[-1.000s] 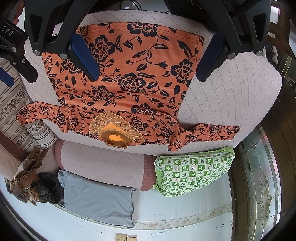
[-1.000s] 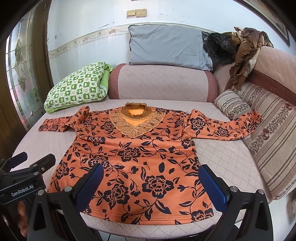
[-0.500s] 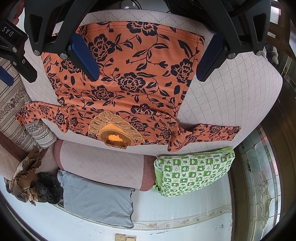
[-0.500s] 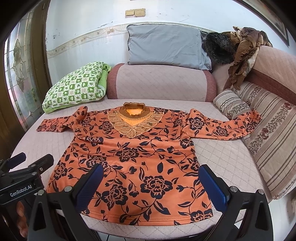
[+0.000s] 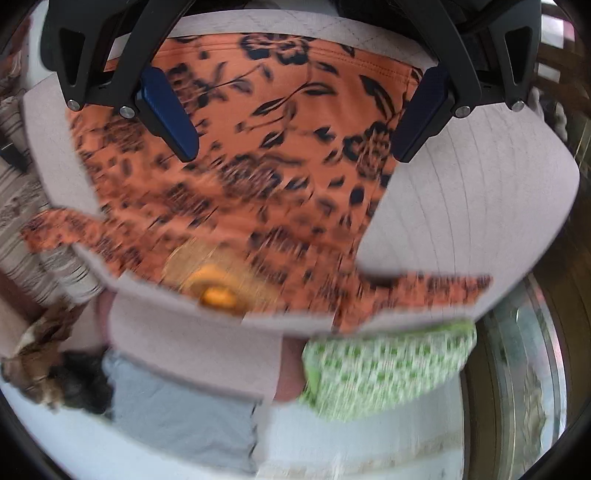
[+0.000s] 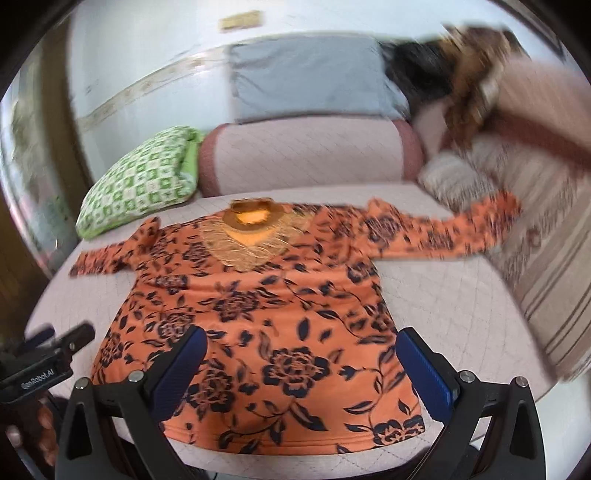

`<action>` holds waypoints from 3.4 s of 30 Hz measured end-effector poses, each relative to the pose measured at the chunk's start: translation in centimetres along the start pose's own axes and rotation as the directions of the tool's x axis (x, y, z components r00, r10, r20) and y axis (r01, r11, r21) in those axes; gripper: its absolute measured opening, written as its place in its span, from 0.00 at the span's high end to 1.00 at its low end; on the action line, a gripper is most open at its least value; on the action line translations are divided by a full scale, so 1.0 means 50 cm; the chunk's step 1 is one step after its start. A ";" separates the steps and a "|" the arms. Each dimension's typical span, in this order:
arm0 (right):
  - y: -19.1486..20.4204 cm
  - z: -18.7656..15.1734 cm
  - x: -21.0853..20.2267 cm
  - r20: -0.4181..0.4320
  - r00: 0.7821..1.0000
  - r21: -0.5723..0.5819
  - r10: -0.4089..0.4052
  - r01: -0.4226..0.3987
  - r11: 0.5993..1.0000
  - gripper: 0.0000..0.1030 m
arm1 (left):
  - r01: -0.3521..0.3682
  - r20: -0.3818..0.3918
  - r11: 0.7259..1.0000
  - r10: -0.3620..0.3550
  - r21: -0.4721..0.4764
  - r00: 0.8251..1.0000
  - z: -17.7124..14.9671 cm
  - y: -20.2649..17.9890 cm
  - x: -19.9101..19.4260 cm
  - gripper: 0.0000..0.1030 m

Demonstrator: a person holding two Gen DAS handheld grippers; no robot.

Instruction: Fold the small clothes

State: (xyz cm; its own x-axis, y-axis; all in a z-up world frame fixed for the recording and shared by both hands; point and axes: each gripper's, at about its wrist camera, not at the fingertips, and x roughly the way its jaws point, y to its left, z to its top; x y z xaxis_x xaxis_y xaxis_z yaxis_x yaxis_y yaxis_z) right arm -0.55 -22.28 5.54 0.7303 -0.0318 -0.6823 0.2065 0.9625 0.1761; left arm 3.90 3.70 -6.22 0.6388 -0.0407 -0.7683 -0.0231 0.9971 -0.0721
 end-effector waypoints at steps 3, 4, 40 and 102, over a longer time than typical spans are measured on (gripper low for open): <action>-0.130 0.014 0.052 -0.040 0.999 0.171 0.022 -0.015 0.985 0.00 | -0.034 -0.073 0.999 0.035 0.009 0.997 -0.012 0.012 0.062 0.00; -0.173 0.022 0.067 -0.044 0.999 0.223 0.024 -0.014 0.975 0.00 | -0.043 -0.077 0.999 0.044 0.020 0.996 -0.012 0.012 0.075 0.00; 0.042 0.465 0.261 0.177 0.982 -0.056 0.064 -0.055 0.997 0.95 | 0.024 -0.079 0.997 -0.019 0.070 0.997 0.055 0.040 0.304 0.00; -0.290 0.151 0.552 -0.053 0.872 0.627 0.486 -0.349 0.696 0.20 | 0.079 -0.046 0.993 -0.075 0.090 0.996 0.327 -0.021 0.514 0.86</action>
State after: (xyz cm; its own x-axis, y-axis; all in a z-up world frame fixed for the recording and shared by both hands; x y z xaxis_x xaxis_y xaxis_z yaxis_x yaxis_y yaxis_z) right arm 21.52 -39.13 -10.51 0.7030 0.4542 -0.5473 0.2970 0.5118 0.8062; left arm 32.91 2.67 -15.53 0.6026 -0.1186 -0.7892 0.0970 0.9924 -0.0751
